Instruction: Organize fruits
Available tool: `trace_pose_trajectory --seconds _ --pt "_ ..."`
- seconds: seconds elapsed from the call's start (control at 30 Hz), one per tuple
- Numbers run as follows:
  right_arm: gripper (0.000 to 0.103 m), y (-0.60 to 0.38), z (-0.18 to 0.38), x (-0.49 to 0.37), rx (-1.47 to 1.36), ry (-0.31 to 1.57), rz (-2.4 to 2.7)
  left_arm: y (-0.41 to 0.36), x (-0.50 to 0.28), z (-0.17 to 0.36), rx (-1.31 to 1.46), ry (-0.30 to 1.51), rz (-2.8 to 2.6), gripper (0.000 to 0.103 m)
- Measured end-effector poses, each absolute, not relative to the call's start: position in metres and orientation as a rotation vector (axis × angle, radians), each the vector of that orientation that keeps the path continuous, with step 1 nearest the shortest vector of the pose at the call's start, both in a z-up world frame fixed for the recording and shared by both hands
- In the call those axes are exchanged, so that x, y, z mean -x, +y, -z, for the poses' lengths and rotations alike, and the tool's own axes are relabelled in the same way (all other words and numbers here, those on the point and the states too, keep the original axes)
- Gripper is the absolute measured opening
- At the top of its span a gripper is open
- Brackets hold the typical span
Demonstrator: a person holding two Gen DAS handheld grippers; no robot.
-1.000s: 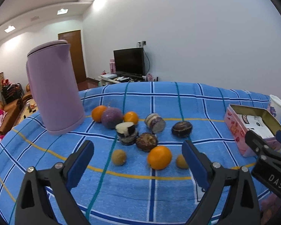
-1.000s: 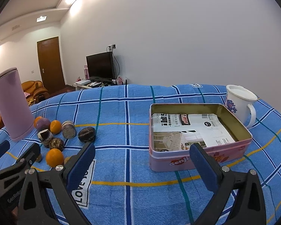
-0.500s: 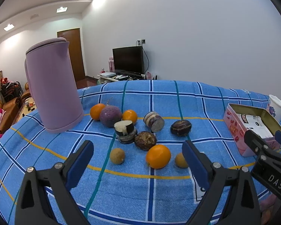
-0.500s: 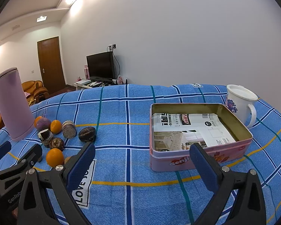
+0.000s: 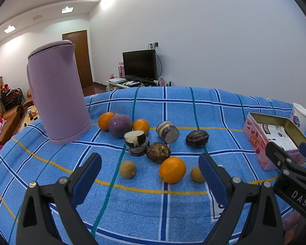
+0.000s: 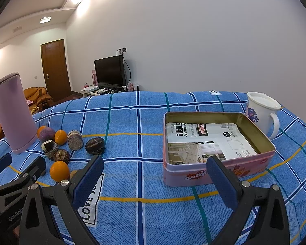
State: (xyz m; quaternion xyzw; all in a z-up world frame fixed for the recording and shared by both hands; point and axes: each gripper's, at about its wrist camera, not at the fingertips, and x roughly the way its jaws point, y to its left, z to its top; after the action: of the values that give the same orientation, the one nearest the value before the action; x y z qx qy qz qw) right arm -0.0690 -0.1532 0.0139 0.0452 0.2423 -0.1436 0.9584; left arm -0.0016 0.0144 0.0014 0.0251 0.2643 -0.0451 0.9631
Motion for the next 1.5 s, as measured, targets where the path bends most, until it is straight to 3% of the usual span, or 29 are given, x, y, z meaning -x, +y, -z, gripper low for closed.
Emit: trace_pose_trajectory --seconds 0.87,1.03,1.3,1.5 --pt "0.101 -0.146 -0.013 0.066 -0.074 0.510 0.236 0.028 -0.003 0.005 -0.091 0.608 0.017 0.098" --pt "0.076 -0.139 -0.007 0.056 -0.100 0.578 0.124 0.042 -0.004 0.006 -0.129 0.636 -0.001 0.098" --pt "0.075 -0.092 0.008 0.021 0.007 0.735 -0.074 0.055 -0.014 0.016 -0.127 0.699 -0.059 0.098" --pt "0.062 -0.072 0.023 -0.008 0.049 0.845 -0.151 0.063 -0.019 0.017 -0.145 0.705 -0.106 0.097"
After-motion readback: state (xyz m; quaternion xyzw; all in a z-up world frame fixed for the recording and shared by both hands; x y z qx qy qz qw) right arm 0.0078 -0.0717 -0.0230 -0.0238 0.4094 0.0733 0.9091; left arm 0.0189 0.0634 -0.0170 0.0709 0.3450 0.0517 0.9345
